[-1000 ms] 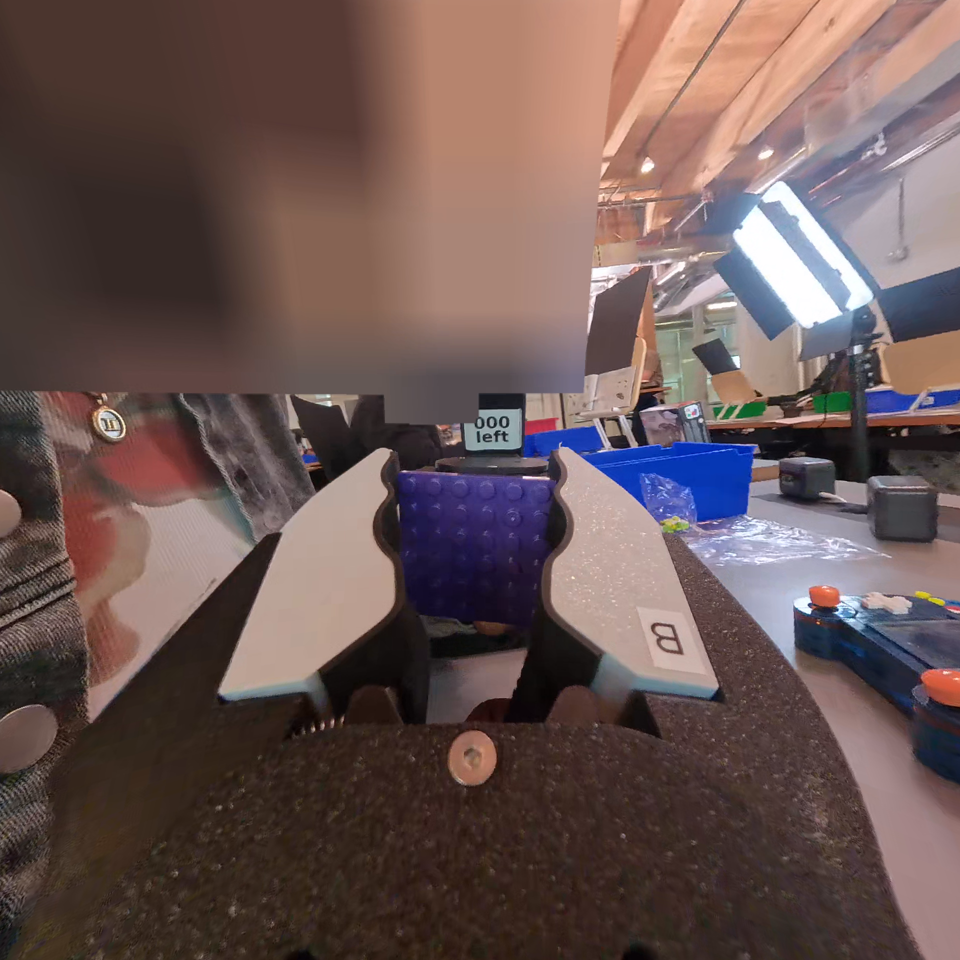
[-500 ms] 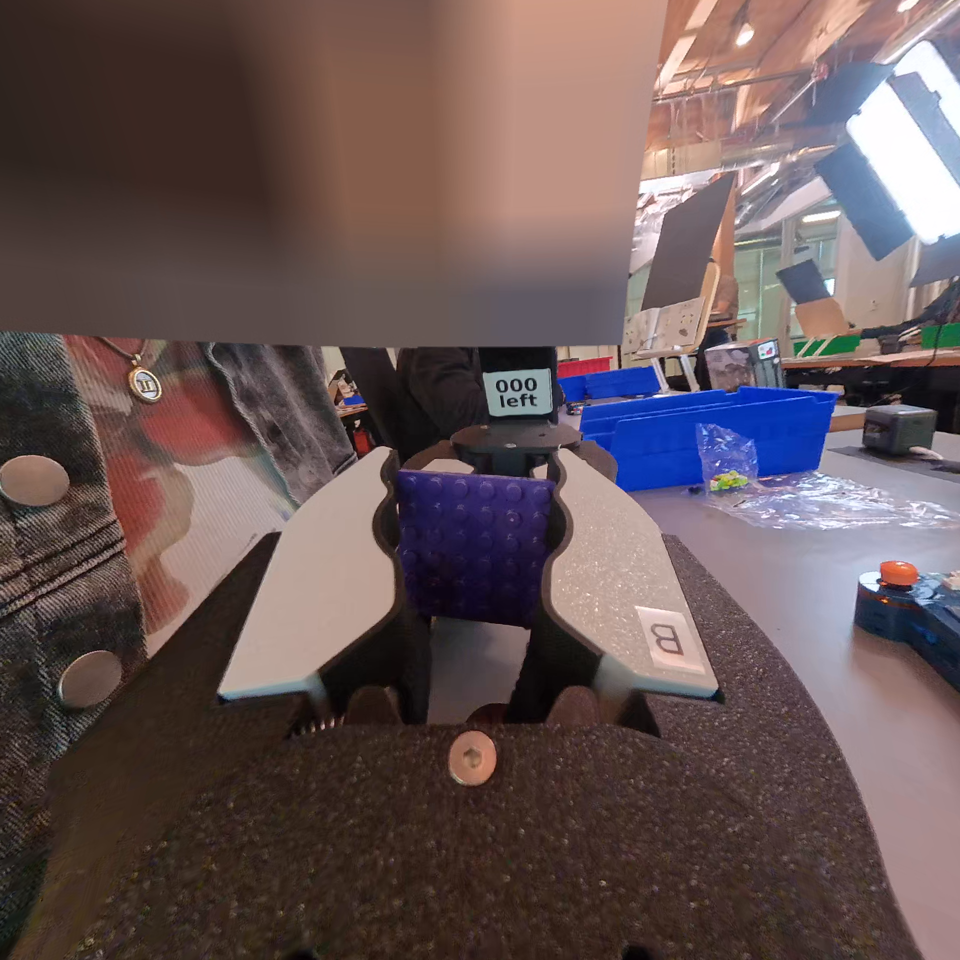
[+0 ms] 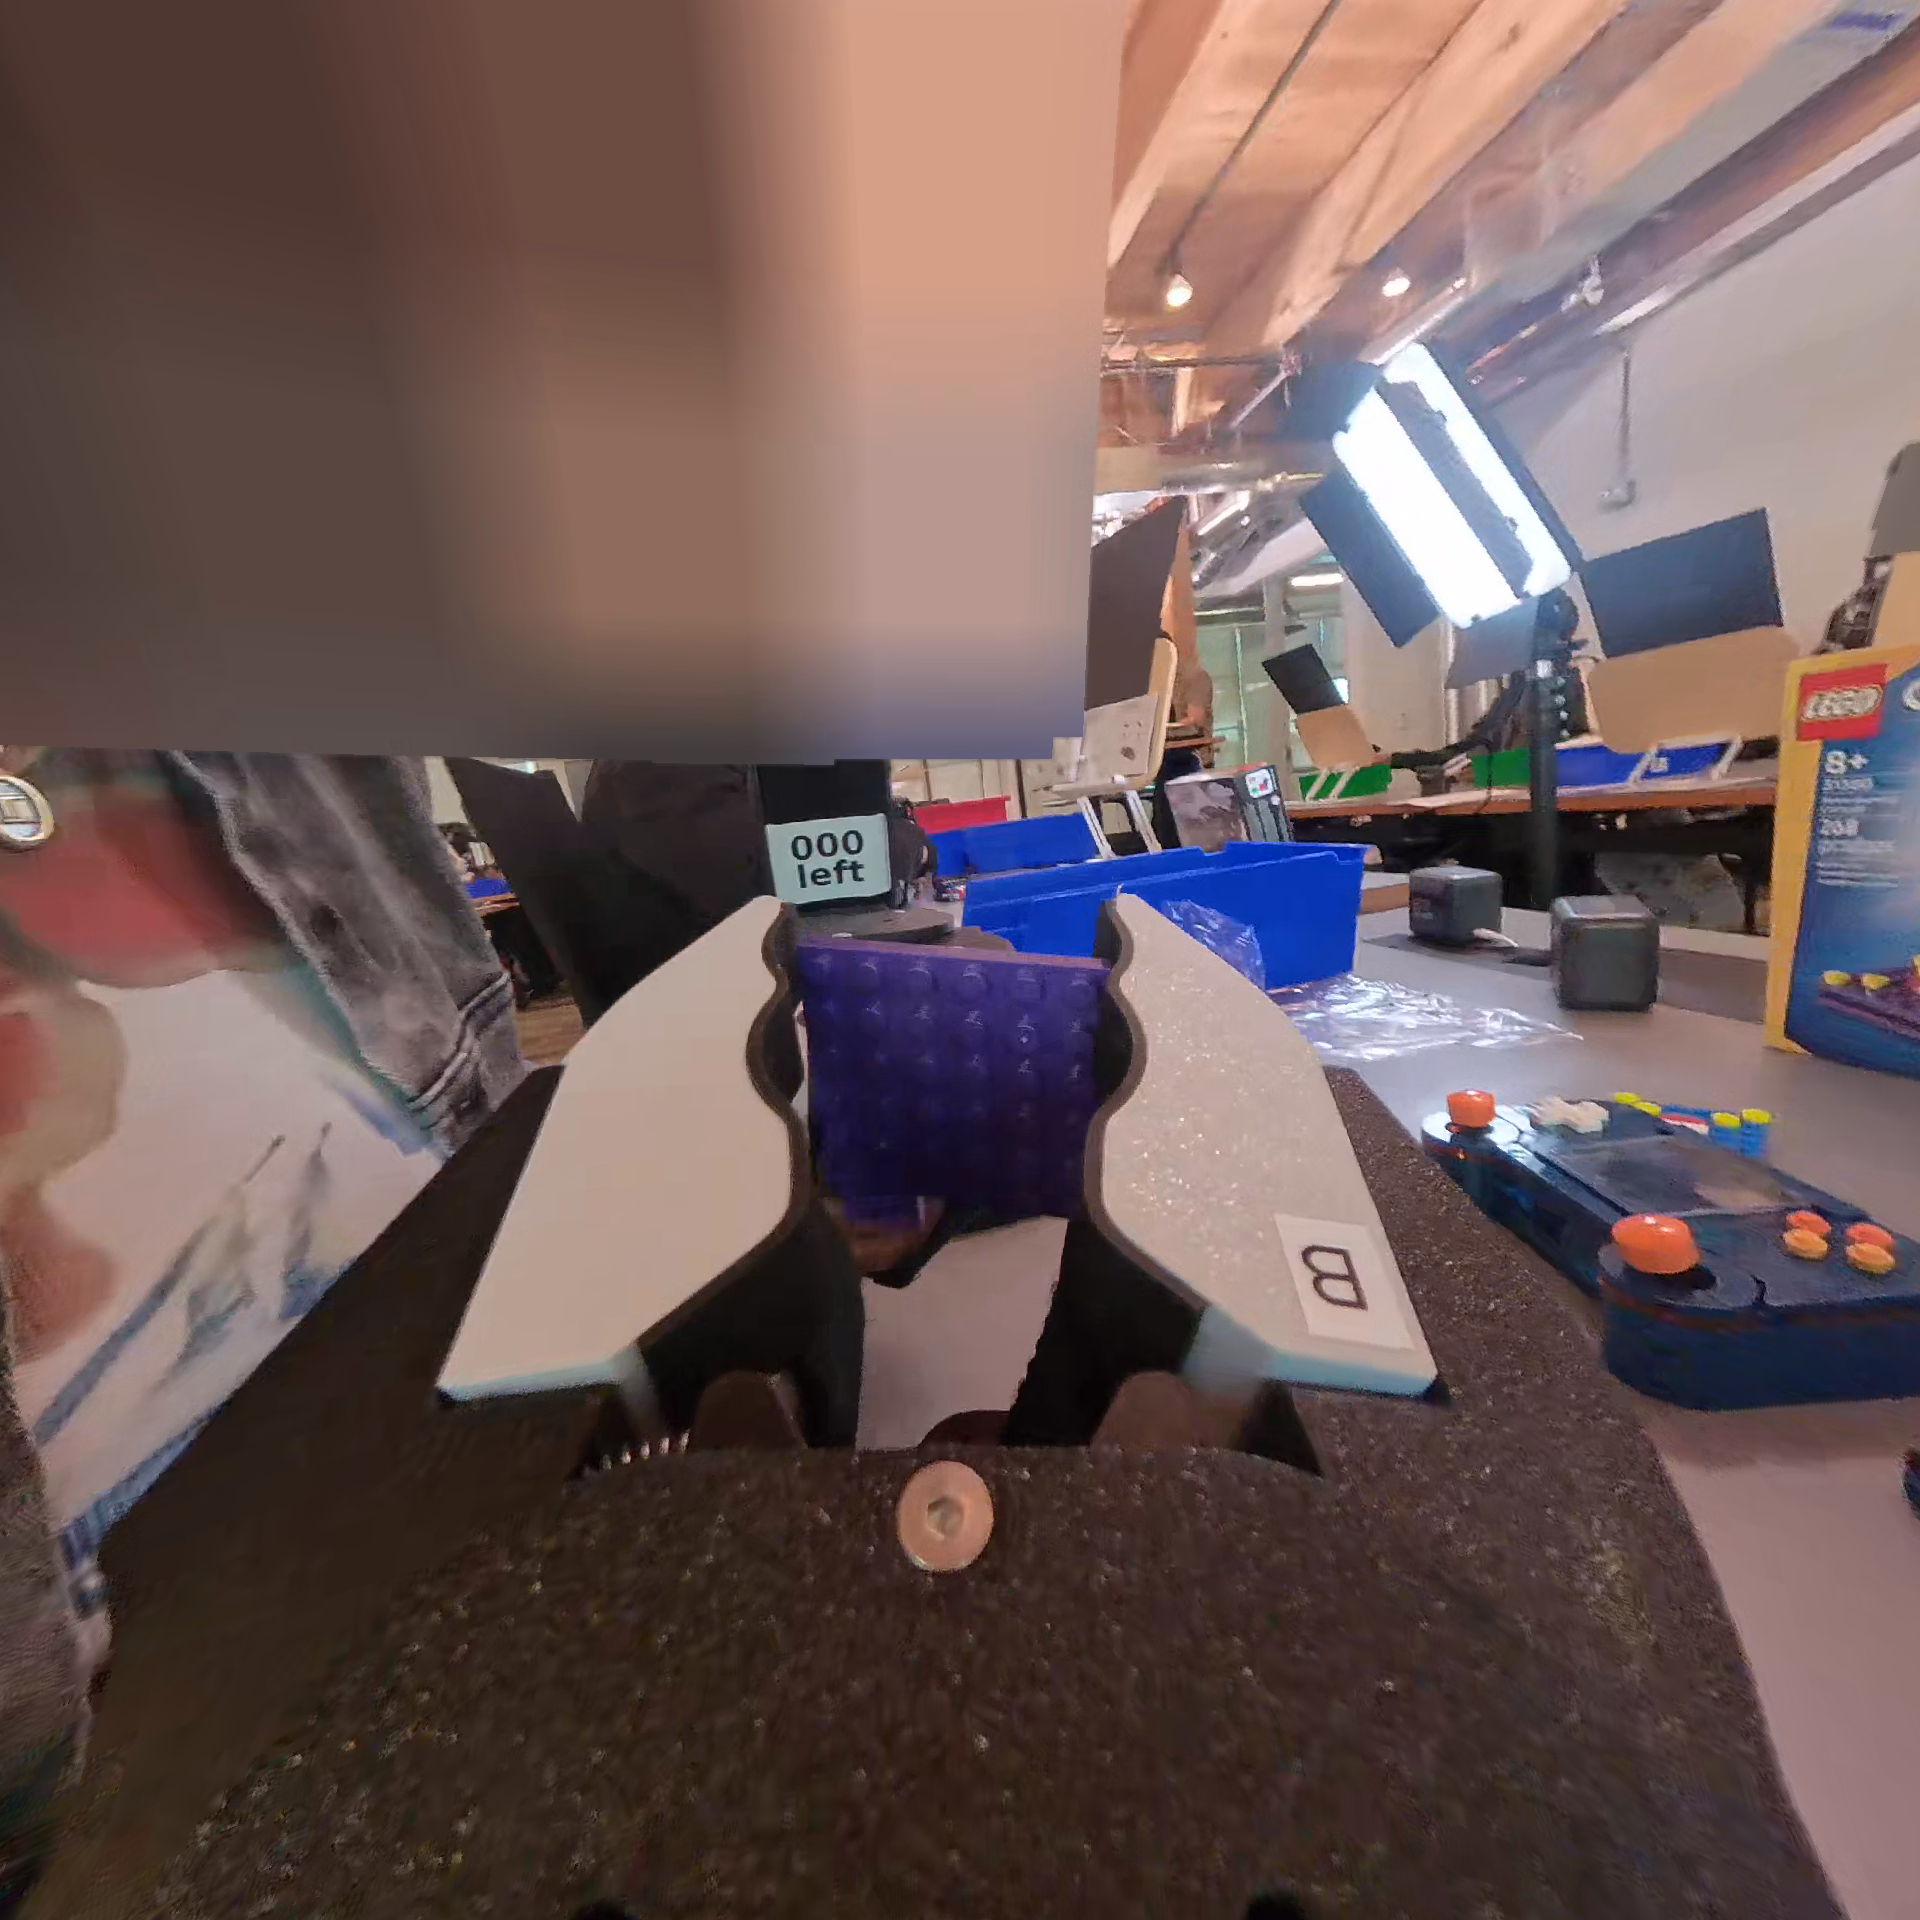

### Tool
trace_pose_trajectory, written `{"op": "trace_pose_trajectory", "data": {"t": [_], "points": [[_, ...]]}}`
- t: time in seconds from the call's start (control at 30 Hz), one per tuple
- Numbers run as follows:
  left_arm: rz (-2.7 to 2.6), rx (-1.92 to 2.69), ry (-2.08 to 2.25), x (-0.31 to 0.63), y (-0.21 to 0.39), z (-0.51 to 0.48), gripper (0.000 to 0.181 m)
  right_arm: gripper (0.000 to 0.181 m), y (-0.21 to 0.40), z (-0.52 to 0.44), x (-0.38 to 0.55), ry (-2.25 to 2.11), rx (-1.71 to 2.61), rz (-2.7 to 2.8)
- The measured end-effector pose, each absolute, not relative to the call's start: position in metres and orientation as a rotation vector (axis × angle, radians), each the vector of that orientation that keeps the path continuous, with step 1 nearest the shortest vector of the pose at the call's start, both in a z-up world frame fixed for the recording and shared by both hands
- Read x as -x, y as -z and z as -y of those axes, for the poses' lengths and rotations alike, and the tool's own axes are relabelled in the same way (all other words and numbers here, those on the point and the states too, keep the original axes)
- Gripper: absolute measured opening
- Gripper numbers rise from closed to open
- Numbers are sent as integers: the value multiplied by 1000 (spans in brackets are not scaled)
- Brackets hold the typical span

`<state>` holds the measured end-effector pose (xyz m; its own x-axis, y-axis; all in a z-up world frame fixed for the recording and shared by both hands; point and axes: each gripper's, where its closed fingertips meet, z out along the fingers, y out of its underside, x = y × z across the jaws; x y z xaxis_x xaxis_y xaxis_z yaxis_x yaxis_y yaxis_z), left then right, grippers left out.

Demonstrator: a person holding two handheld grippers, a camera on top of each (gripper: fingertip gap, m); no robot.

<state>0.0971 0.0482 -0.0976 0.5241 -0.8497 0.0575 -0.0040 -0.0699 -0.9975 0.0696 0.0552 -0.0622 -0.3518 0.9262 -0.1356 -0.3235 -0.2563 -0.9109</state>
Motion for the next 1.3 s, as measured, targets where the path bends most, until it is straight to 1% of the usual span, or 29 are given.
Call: {"op": "trace_pose_trajectory", "data": {"t": [0.23,0.27,0.33,0.37,0.5,0.6,0.63,0.8,0.87,0.9,0.93,1.0,1.03,1.07,1.13,1.17,1.3], "points": [[-841,1511,796,-80,108,-49,14,54,74,-60,-53,-1671,962,1098],[-863,1518,809,-81,109,-47,21,55,74,-56,-53,-1709,950,1126],[-893,1547,788,-81,113,-49,50,54,72,-46,-55,-1790,901,1177],[-925,1544,805,-84,113,-46,52,54,73,-44,-55,-1792,893,1204],[-989,1506,780,-93,109,-41,41,54,75,-31,-57,-1824,851,1306],[-1009,1483,842,-96,108,-34,38,54,74,-25,-62,-1871,810,1337],[-1016,1478,877,-97,107,-31,33,54,75,-23,-62,-1874,807,1358],[-1011,1472,762,-95,109,-38,31,54,78,-26,-58,-1773,816,1401],[-1003,1454,719,-94,107,-39,10,55,76,-37,-55,-1686,847,1342],[-934,1445,679,-90,103,-43,4,54,72,-54,-56,-1601,881,1248],[-902,1430,665,-90,100,-44,0,54,70,-57,-60,-1580,866,1239],[-860,1436,676,-89,95,-45,0,54,76,-43,-59,-1590,845,1323],[-881,1472,668,-88,100,-47,5,54,74,-36,-61,-1652,827,1330],[-901,1503,672,-86,105,-47,20,54,70,-36,-63,-1712,808,1292],[-943,1498,734,-89,106,-40,41,54,64,-37,-68,-1796,770,1260],[-945,1488,739,-91,105,-39,44,54,63,-34,-68,-1821,753,1275],[-1012,1459,744,-99,105,-34,37,54,60,-27,-67,-1852,708,1325]]}}
